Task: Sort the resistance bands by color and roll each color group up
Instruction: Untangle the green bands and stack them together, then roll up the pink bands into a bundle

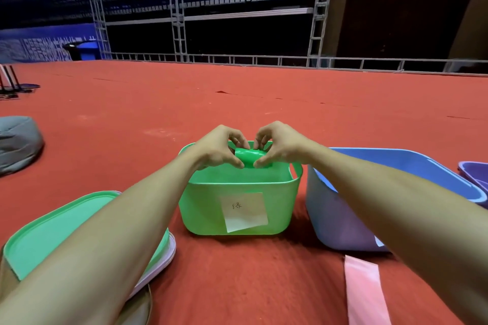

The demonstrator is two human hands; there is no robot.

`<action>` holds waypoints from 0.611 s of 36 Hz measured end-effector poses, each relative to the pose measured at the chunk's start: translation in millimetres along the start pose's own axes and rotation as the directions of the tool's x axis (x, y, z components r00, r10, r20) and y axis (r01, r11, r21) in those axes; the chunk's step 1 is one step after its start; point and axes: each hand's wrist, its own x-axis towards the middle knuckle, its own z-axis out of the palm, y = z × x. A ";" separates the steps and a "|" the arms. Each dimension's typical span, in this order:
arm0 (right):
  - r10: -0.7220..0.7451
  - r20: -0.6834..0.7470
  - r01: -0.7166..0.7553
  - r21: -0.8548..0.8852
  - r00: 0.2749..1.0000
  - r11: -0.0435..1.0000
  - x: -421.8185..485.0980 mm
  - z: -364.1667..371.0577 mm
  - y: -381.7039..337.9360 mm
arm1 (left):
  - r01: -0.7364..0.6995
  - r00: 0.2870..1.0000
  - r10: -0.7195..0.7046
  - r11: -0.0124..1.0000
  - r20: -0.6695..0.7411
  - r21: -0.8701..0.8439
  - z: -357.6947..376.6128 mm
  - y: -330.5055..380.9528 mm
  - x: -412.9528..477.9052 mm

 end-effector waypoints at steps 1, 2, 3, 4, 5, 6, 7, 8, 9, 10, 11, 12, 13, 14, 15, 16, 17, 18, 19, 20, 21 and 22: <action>0.002 0.010 -0.002 -0.024 1.000 1.000 0.3 -0.2 -1.0 | 0.007 1.000 -0.007 1.000 0.005 0.017 -0.2 0.0 0.6; 0.006 0.023 -0.005 -0.045 1.000 0.999 0.2 -0.2 -1.6 | 0.017 1.000 -0.018 0.999 0.022 0.047 -1.0 0.7 0.7; 0.012 0.043 -0.009 -0.070 0.999 0.997 -0.7 -0.1 -1.9 | 0.026 0.998 -0.031 0.995 0.058 0.092 -1.6 2.0 0.5; 0.016 0.069 -0.009 -0.104 0.998 0.995 -2.5 -0.1 -2.3 | 0.032 0.993 -0.049 0.988 0.109 0.151 -1.7 3.9 -0.3; 0.020 0.088 -0.007 -0.135 0.996 0.991 -5.4 -0.2 -3.5 | 0.029 0.986 -0.065 0.975 0.156 0.220 -1.6 6.5 -2.2; 0.018 0.090 -0.004 -0.151 0.996 0.989 -9.0 -1.3 -4.8 | 0.018 0.980 -0.073 0.959 0.183 0.283 -1.8 10.5 -4.6; 0.016 0.073 -0.006 -0.139 0.997 0.990 -13.5 -3.9 -6.2 | 0.008 0.979 -0.072 0.947 0.189 0.321 -2.4 14.8 -7.3; 0.015 0.040 -0.010 -0.111 0.999 0.994 -18.7 -7.6 -7.9 | 0.003 0.980 -0.069 0.943 0.185 0.333 -3.3 19.5 -10.2; 0.013 -0.004 -0.013 -0.085 1.000 0.996 -25.3 -12.6 -10.5 | -0.003 0.982 -0.060 0.942 0.179 0.335 -4.9 24.7 -13.6; 0.009 -0.045 -0.012 -0.070 0.999 0.997 -32.9 -18.4 -14.2 | -0.012 0.984 -0.051 0.940 0.173 0.341 -7.0 31.2 -17.8; 0.010 -0.078 -0.014 -0.059 0.997 0.998 -42.1 -24.6 -18.0 | -0.022 0.985 -0.040 0.935 0.167 0.353 -9.1 38.8 -23.3; 0.013 -0.104 -0.018 -0.049 0.995 0.999 -52.8 -31.3 -21.7 | -0.032 0.986 -0.029 0.931 0.162 0.364 -10.8 47.1 -28.6; 0.017 -0.123 -0.022 -0.040 0.992 0.999 -64.4 -38.0 -25.3 | -0.046 0.988 -0.013 0.928 0.155 0.369 -11.7 56.1 -34.7; 0.019 -0.137 -0.023 -0.033 0.990 0.999 -77.1 -44.8 -29.3 | -0.062 0.989 0.006 0.927 0.149 0.370 -11.8 65.9 -42.0; 0.021 -0.149 -0.025 -0.024 0.989 0.999 -90.0 -52.3 -32.8 | -0.081 0.989 0.029 0.926 0.145 0.368 -11.1 76.2 -49.7; 0.027 -0.158 -0.029 -0.011 0.987 1.000 -103.2 -60.2 -35.8 | -0.100 0.988 0.050 0.925 0.145 0.367 -9.4 86.4 -57.7; 0.037 -0.167 -0.037 0.005 0.985 0.999 -117.0 -67.6 -38.5 | -0.120 0.987 0.069 0.923 0.148 0.367 -6.7 96.6 -66.3; 0.056 -0.173 -0.053 0.022 0.983 0.998 -131.3 -74.1 -40.8 | -0.143 0.984 0.090 0.917 0.156 0.371 -2.8 106.5 -75.2; 0.077 -0.171 -0.071 0.044 0.982 0.997 -145.6 -80.1 -42.7 | -0.167 0.980 0.110 0.912 0.169 0.374 2.2 115.9 -84.1; 0.102 -0.156 -0.093 0.065 0.982 0.994 -159.2 -84.4 -43.3 | -0.184 0.975 0.121 0.909 0.187 0.373 8.1 123.8 -93.0; 0.128 -0.133 -0.119 0.077 0.983 0.990 -173.0 -87.2 -43.3 | -0.201 0.969 0.128 0.908 0.212 0.368 14.7 131.0 -102.4; 0.148 -0.106 -0.141 0.069 0.983 0.988 -186.4 -89.4 -42.8 | -0.217 0.962 0.136 0.907 0.236 0.362 21.7 137.1 -111.5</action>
